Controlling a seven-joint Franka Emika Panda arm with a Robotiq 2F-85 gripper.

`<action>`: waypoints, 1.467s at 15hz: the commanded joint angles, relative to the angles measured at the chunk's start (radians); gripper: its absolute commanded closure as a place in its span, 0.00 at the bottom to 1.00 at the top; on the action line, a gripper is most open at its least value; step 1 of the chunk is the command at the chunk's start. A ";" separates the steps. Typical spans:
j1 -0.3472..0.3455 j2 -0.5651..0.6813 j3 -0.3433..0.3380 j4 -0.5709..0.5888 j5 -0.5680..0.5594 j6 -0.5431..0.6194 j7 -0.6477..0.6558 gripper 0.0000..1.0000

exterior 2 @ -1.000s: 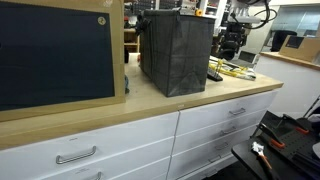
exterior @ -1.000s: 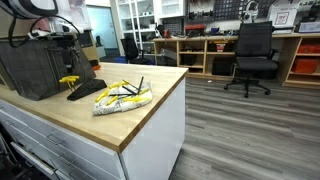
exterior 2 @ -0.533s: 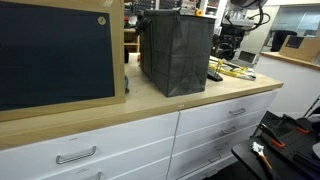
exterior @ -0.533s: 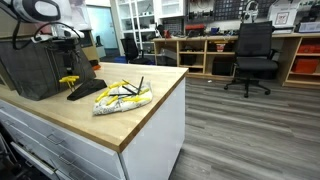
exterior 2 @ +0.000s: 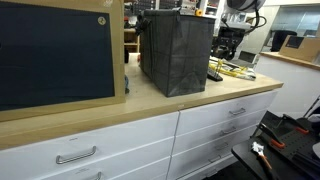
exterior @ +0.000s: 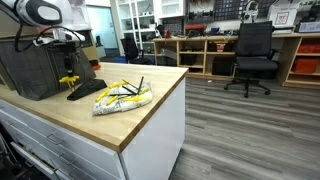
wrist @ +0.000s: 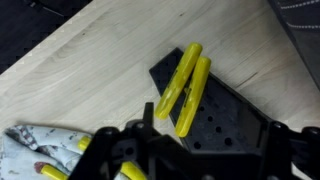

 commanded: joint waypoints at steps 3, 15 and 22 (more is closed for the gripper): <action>0.004 0.012 0.003 0.025 0.030 0.004 0.012 0.60; 0.001 -0.008 0.003 0.028 0.050 -0.007 -0.003 1.00; 0.006 -0.008 0.005 0.023 0.045 -0.013 -0.003 0.36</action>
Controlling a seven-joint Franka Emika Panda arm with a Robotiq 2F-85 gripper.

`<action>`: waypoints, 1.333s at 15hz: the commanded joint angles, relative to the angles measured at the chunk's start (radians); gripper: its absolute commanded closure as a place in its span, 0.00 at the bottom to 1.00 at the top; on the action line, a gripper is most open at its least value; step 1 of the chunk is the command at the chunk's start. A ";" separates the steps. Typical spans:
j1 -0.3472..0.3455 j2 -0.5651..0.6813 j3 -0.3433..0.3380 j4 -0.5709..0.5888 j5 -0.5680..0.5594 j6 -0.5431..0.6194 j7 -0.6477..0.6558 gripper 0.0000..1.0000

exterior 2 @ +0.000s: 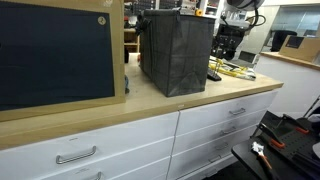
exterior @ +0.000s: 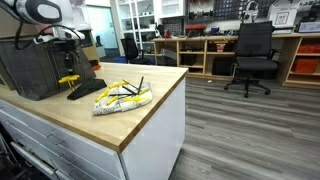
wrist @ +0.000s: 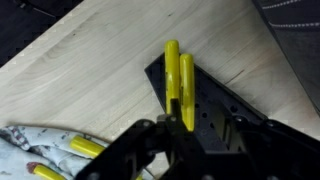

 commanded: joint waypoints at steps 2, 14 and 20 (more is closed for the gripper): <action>0.005 -0.004 0.005 0.005 0.017 -0.011 -0.001 0.23; -0.003 0.044 -0.023 0.029 -0.033 -0.012 0.004 0.00; -0.004 0.063 -0.035 0.055 -0.083 -0.013 -0.001 0.01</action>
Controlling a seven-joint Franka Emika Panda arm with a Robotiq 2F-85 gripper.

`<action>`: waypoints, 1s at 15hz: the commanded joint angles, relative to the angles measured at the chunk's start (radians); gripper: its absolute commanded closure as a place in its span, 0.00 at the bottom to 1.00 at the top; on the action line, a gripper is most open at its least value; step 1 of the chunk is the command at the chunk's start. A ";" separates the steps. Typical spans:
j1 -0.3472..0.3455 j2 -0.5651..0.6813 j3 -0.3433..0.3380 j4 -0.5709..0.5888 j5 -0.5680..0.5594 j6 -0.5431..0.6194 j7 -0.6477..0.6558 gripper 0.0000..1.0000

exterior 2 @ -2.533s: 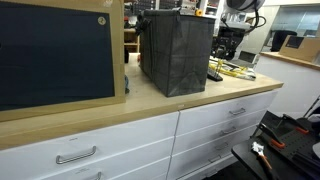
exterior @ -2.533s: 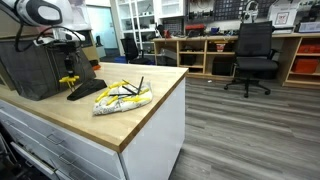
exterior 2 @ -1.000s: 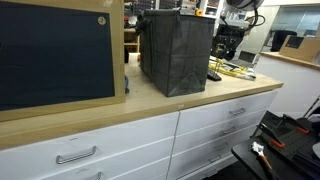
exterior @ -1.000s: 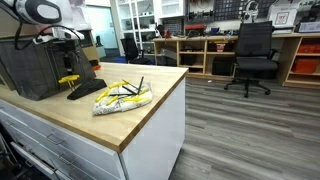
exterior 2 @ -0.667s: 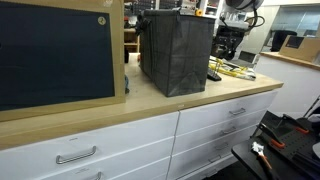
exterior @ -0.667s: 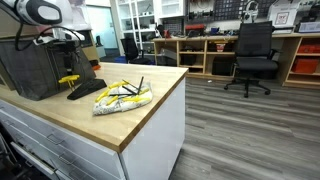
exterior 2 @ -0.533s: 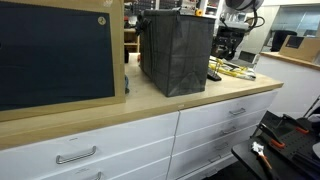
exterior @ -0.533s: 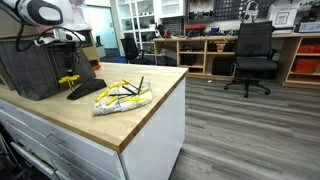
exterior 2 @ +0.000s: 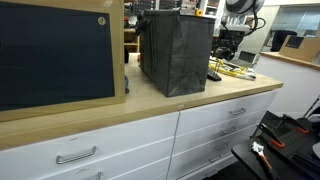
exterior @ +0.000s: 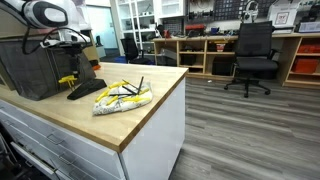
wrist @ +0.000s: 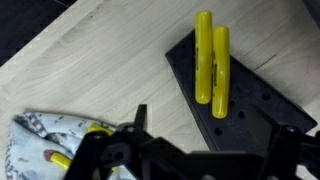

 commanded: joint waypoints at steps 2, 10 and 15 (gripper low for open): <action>0.004 0.026 -0.003 0.045 -0.031 -0.010 0.000 0.11; 0.017 0.059 0.004 0.058 -0.035 0.004 0.000 0.43; 0.027 0.057 0.006 0.056 -0.037 0.006 -0.007 0.81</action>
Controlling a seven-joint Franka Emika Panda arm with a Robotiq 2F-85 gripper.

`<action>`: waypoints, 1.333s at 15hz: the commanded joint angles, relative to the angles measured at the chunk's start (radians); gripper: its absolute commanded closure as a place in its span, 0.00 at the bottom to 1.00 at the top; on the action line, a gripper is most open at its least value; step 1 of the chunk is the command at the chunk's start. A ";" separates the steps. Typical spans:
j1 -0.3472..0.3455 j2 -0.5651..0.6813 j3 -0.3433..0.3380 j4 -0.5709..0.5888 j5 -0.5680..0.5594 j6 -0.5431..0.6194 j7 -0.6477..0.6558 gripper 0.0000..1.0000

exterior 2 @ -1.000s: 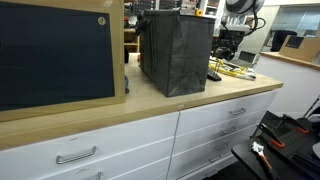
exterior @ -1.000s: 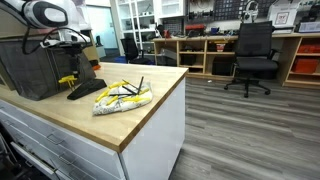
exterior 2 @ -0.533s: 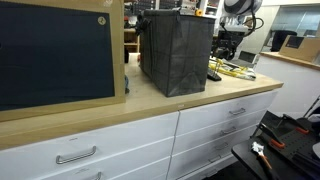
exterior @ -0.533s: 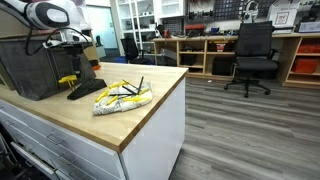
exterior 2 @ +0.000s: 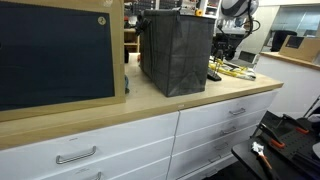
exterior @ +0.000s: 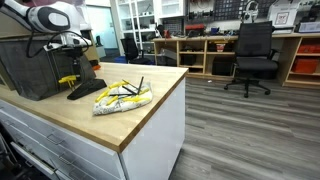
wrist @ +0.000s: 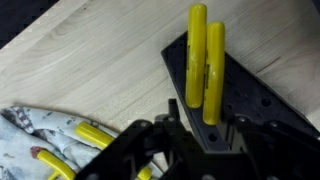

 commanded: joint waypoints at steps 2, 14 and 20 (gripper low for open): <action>0.009 -0.006 0.001 0.018 -0.010 0.006 -0.013 0.96; 0.004 -0.157 0.018 -0.004 0.006 -0.021 -0.069 0.96; -0.013 -0.257 0.015 0.006 -0.002 -0.010 -0.057 0.96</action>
